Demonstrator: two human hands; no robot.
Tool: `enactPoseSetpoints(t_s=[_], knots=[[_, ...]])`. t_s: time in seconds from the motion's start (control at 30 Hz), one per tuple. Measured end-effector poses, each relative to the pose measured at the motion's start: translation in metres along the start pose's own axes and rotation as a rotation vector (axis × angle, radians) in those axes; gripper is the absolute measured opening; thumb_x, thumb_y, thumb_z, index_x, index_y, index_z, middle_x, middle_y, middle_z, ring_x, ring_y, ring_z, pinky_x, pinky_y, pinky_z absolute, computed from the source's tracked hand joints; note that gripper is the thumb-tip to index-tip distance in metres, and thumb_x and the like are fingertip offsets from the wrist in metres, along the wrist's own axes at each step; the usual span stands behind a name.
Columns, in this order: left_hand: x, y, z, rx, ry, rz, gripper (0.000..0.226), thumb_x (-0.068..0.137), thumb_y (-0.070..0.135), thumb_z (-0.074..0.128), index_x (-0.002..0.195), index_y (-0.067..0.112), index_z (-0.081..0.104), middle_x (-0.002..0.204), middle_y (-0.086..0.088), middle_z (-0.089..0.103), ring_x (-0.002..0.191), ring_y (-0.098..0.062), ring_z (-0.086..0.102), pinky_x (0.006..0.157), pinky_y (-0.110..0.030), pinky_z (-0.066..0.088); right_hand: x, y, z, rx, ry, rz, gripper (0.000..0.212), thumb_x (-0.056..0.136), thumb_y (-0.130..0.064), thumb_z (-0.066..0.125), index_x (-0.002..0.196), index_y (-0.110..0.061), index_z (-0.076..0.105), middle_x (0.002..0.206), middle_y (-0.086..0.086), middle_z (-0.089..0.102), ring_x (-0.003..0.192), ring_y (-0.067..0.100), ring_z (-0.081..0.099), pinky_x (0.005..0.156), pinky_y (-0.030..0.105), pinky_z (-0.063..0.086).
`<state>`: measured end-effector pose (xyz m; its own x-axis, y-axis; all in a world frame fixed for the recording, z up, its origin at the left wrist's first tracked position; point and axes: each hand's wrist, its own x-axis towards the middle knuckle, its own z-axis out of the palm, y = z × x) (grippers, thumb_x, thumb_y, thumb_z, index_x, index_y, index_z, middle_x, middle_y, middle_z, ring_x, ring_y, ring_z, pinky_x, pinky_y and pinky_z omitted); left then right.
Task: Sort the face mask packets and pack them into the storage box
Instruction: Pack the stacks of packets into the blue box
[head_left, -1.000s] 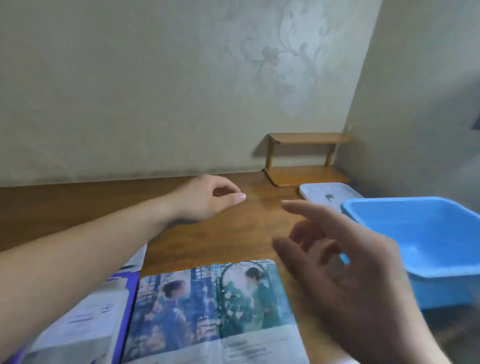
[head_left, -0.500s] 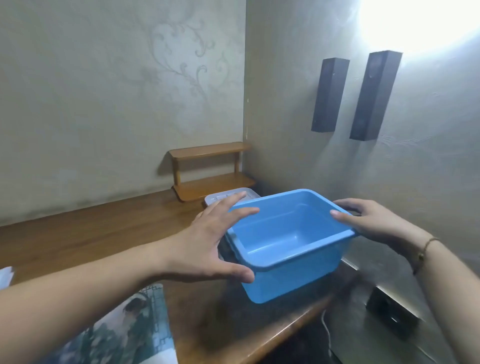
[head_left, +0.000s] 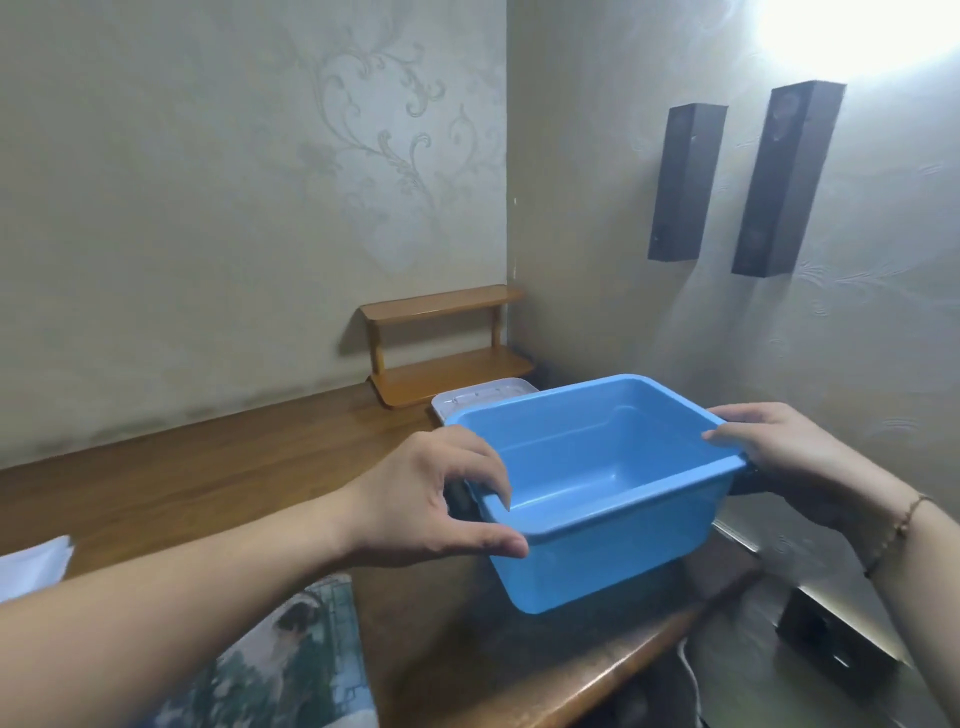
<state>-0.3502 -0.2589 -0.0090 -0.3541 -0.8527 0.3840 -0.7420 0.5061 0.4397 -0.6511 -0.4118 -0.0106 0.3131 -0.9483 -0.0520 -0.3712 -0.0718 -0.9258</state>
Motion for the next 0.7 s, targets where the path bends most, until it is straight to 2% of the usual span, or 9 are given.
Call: enactPoseSetpoints(t_s=[0.1, 0.2, 0.27, 0.33, 0.4, 0.47, 0.57, 0.7], knots=[[-0.013, -0.010, -0.035, 0.009, 0.038, 0.042, 0.035, 0.073, 0.054, 0.078, 0.083, 0.020, 0.073, 0.091, 0.009, 0.068, 0.094, -0.017, 0.062, 0.080, -0.031, 0.050, -0.002, -0.023, 0.020, 0.060, -0.033, -0.018, 0.026, 0.092, -0.001, 0.050, 0.101, -0.008, 0.073, 0.088, 0.014, 0.070, 0.069, 0.021, 0.062, 0.052, 0.028, 0.054], [-0.041, -0.031, -0.082, 0.043, 0.027, 0.019, 0.033, 0.076, 0.052, 0.077, 0.083, 0.021, 0.071, 0.091, 0.006, 0.068, 0.094, -0.020, 0.063, 0.082, -0.036, 0.050, 0.008, -0.050, 0.064, 0.101, -0.097, -0.057, 0.024, 0.091, -0.002, 0.051, 0.097, -0.006, 0.074, 0.086, 0.015, 0.070, 0.070, 0.021, 0.063, 0.056, 0.031, 0.056], [-0.066, -0.053, -0.111, 0.096, -0.003, -0.030, 0.031, 0.076, 0.053, 0.077, 0.083, 0.024, 0.070, 0.090, 0.007, 0.066, 0.093, -0.022, 0.063, 0.081, -0.041, 0.050, 0.021, -0.067, 0.109, 0.106, -0.149, -0.082, 0.024, 0.090, -0.001, 0.050, 0.095, -0.004, 0.073, 0.086, 0.015, 0.070, 0.073, 0.023, 0.064, 0.063, 0.035, 0.059], [-0.094, -0.077, -0.133, 0.136, -0.008, -0.122, 0.034, 0.074, 0.057, 0.078, 0.082, 0.026, 0.069, 0.088, 0.010, 0.065, 0.090, -0.021, 0.062, 0.078, -0.045, 0.050, 0.035, -0.081, 0.159, 0.095, -0.191, -0.092, 0.025, 0.088, -0.002, 0.050, 0.099, -0.004, 0.072, 0.095, 0.017, 0.070, 0.079, 0.025, 0.066, 0.066, 0.038, 0.060], [-0.124, -0.099, -0.150, 0.160, 0.009, -0.234, 0.036, 0.069, 0.060, 0.079, 0.080, 0.027, 0.069, 0.086, 0.011, 0.064, 0.088, -0.019, 0.062, 0.076, -0.045, 0.051, 0.046, -0.092, 0.207, 0.089, -0.243, -0.079, 0.025, 0.090, -0.004, 0.049, 0.105, -0.005, 0.069, 0.103, 0.015, 0.069, 0.086, 0.024, 0.067, 0.066, 0.037, 0.061], [-0.152, -0.114, -0.161, 0.178, 0.028, -0.333, 0.033, 0.062, 0.053, 0.084, 0.078, 0.028, 0.068, 0.088, 0.011, 0.064, 0.090, -0.017, 0.062, 0.077, -0.045, 0.051, 0.050, -0.101, 0.246, 0.085, -0.296, -0.048, 0.023, 0.093, -0.008, 0.048, 0.110, -0.007, 0.064, 0.108, 0.009, 0.066, 0.093, 0.021, 0.066, 0.067, 0.034, 0.061], [-0.186, -0.130, -0.172, 0.184, 0.040, -0.422, 0.029, 0.058, 0.043, 0.082, 0.077, 0.028, 0.066, 0.090, 0.008, 0.065, 0.098, -0.019, 0.062, 0.084, -0.044, 0.049, 0.050, -0.106, 0.285, 0.076, -0.312, -0.070, 0.026, 0.093, -0.009, 0.047, 0.112, -0.009, 0.063, 0.106, 0.006, 0.065, 0.094, 0.020, 0.064, 0.067, 0.033, 0.061], [-0.205, -0.142, -0.177, 0.234, 0.002, -0.407, 0.027, 0.060, 0.040, 0.078, 0.078, 0.026, 0.063, 0.092, 0.008, 0.064, 0.105, -0.017, 0.060, 0.089, -0.042, 0.047, 0.048, -0.108, 0.304, 0.033, -0.285, -0.121, 0.027, 0.092, -0.011, 0.047, 0.115, -0.012, 0.063, 0.098, -0.002, 0.063, 0.090, 0.015, 0.063, 0.059, 0.027, 0.059]])
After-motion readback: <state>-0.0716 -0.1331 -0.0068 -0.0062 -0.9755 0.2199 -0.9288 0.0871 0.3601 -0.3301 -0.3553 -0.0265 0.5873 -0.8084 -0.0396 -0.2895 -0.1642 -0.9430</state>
